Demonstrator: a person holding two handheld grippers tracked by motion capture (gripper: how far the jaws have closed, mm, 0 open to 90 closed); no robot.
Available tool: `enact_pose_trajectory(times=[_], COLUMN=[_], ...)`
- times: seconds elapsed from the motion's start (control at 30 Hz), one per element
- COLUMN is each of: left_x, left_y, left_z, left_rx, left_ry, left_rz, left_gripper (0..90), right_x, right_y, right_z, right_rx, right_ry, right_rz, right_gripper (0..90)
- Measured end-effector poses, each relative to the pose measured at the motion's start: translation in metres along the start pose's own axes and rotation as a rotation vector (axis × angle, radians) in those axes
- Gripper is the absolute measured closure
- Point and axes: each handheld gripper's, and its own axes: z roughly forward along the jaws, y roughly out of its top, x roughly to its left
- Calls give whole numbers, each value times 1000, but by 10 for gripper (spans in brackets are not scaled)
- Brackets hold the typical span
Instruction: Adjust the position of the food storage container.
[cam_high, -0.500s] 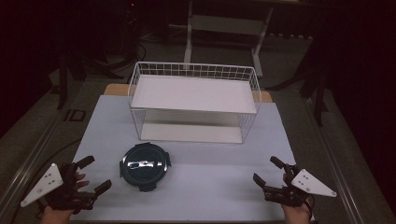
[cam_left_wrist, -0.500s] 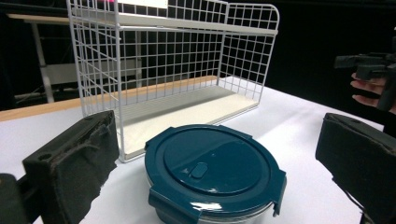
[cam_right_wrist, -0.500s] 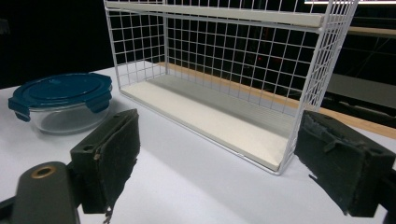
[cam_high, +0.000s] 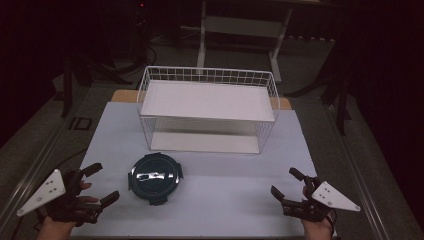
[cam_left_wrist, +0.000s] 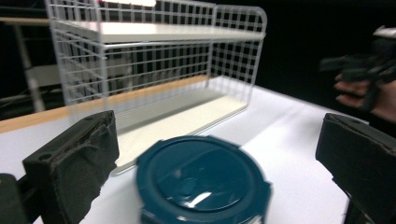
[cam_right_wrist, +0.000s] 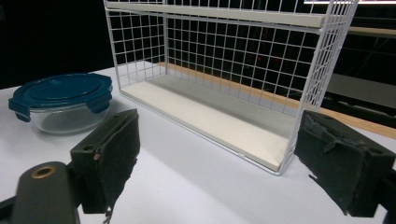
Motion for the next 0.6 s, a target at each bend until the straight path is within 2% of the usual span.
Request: enact_pose_trajectory(times=[0.1, 0.2, 0.23, 0.3, 0.33, 0.4, 0.5, 0.6], left_x=[6, 10, 16, 23, 25, 28, 33, 39], left_y=[7, 10, 12, 11, 10, 7, -1, -11], left_z=[0, -1, 0, 1, 2, 4, 6, 7], left_rx=[31, 53, 85, 105, 113, 155, 190, 223], left_ry=[-19, -21, -40, -73, -71, -63, -68, -80], left_rz=[-38, -50, -75, -112, -118, -103, -79, -73], left_gripper=[0, 0, 0, 0, 0, 6, 175, 353], right_x=[2, 3, 3, 4, 4, 4, 3, 3], right_y=[1, 1, 1, 2, 2, 1, 1, 1], right_z=[1, 1, 1, 1, 1, 1, 1, 1], right_rx=[1, 0, -1, -2, -1, -2, -3, -3], right_ry=[6, 6, 8, 11, 11, 12, 11, 12], right_rz=[-3, -12, -12, -11, -11, -10, -9, -9], right_gripper=[137, 137, 136, 137, 136, 137, 137, 137])
